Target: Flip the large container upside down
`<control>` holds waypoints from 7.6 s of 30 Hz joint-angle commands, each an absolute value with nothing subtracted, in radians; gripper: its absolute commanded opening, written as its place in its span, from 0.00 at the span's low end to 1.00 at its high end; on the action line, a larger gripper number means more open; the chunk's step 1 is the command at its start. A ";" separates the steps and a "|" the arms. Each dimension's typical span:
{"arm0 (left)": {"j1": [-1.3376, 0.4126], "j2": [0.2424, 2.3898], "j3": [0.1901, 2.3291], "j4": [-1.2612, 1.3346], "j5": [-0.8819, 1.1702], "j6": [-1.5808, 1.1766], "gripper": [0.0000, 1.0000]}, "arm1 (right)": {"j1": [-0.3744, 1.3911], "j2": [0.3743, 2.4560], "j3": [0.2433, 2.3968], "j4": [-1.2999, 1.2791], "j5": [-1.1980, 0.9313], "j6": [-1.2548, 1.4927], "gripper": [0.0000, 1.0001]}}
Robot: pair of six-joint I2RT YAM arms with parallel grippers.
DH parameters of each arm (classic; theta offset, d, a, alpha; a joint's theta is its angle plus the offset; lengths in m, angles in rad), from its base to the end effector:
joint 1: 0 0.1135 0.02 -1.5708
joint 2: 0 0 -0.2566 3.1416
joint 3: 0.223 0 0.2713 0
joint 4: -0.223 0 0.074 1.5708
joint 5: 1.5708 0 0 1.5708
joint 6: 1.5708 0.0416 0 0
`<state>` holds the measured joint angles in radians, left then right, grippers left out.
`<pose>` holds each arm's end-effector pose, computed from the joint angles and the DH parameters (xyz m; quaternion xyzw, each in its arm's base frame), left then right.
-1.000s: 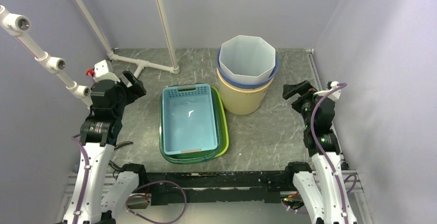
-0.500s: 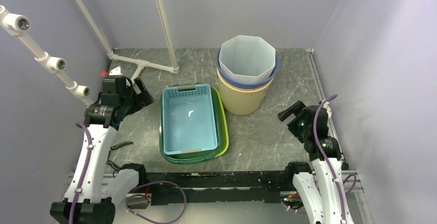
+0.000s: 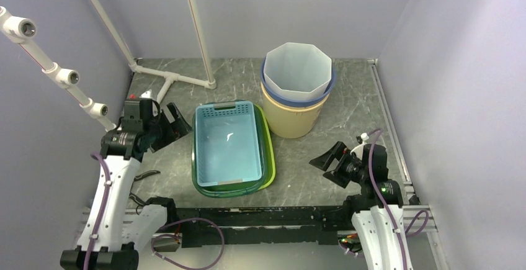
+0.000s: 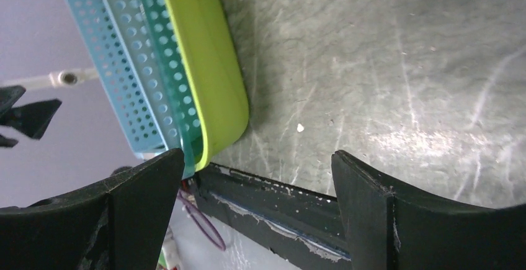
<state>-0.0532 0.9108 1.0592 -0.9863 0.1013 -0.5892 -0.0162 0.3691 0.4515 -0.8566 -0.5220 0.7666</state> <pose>0.1922 -0.0144 0.3289 -0.2294 0.9039 -0.1578 0.3246 0.1184 0.0188 0.2107 0.2472 0.8613 0.3586 0.2615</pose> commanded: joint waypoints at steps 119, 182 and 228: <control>-0.052 0.954 1.063 -0.823 0.427 -0.717 0.92 | 1.036 1.109 1.415 -0.688 0.173 0.385 0.94; -0.483 1.068 1.237 -0.746 0.097 -0.735 0.94 | 0.243 1.462 1.700 -0.824 0.033 0.297 0.12; -0.482 0.989 1.308 -0.760 0.174 -0.718 0.94 | 0.244 1.212 1.505 -0.566 0.097 0.369 0.00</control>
<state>-0.4812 0.9909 1.2465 -0.7338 0.1349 -0.7700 0.2394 1.3296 1.6005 -0.7532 0.1055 0.3126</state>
